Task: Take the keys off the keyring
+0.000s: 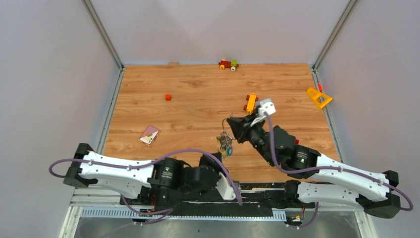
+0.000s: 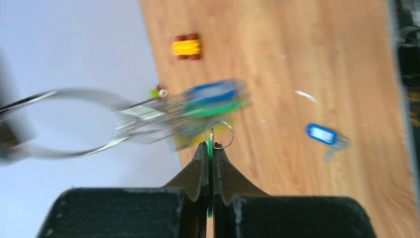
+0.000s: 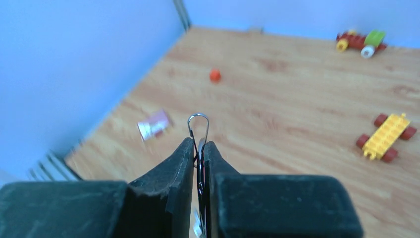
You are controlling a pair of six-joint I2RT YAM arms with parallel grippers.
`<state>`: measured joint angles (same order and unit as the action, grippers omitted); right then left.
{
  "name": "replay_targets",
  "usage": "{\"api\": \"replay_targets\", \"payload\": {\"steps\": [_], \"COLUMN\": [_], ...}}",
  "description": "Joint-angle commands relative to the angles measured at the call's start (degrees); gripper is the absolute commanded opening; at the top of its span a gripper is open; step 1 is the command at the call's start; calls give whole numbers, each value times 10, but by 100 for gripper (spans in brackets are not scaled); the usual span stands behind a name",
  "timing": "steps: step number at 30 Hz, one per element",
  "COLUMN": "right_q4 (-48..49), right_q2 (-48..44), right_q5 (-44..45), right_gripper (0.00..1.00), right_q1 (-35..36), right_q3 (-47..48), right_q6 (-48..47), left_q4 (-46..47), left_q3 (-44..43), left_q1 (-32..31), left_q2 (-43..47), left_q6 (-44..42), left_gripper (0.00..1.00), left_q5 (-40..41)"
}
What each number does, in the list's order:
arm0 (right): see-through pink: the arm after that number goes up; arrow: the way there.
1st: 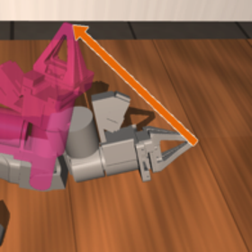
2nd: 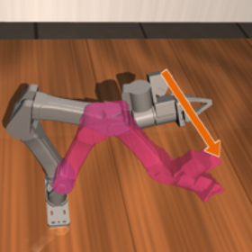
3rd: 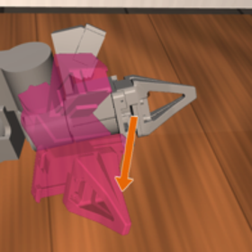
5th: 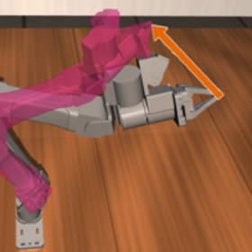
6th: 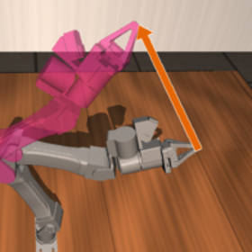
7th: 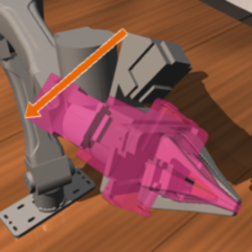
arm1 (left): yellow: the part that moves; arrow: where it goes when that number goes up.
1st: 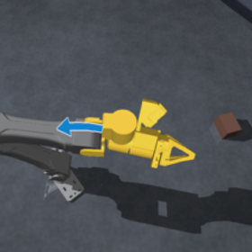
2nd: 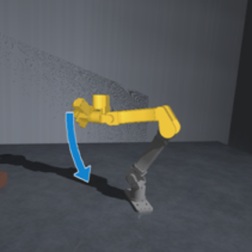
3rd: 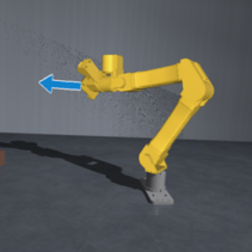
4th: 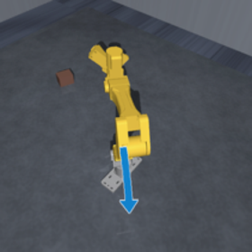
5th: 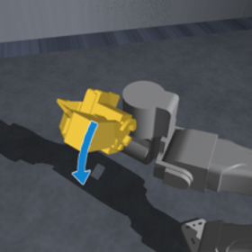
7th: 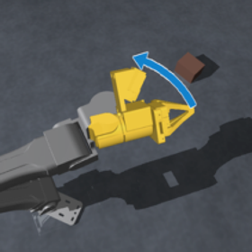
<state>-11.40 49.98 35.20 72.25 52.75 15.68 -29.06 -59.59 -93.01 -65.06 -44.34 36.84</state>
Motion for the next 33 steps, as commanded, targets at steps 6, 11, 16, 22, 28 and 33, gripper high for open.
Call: {"api": "replay_targets", "payload": {"steps": [6,11,16,22,28,33], "right_q4": [203,161,92,-48,-124,-98], "right_q2": [-63,-89,-88,-30,39,55], "right_q5": [44,71,62,54,-32,-105], "right_gripper": [0,0,0,0,0,0], "right_q1": [-18,-18,-18,-29,-81,-116], "right_q3": [-4,-3,5,22,17,-23], "right_q6": [2,-30,-58,-3,63,82], "left_q4": [-18,52,176,367,403,381], "left_q3": [33,93,188,349,410,418], "left_q1": [-66,-66,-14,81,163,205], "left_q2": [-69,1,104,148,140,174], "left_q6": [67,123,266,505,637,660], "left_gripper": [0,0,0,9,13,27], "left_q5": [12,18,-77,-165,-156,-128]}}
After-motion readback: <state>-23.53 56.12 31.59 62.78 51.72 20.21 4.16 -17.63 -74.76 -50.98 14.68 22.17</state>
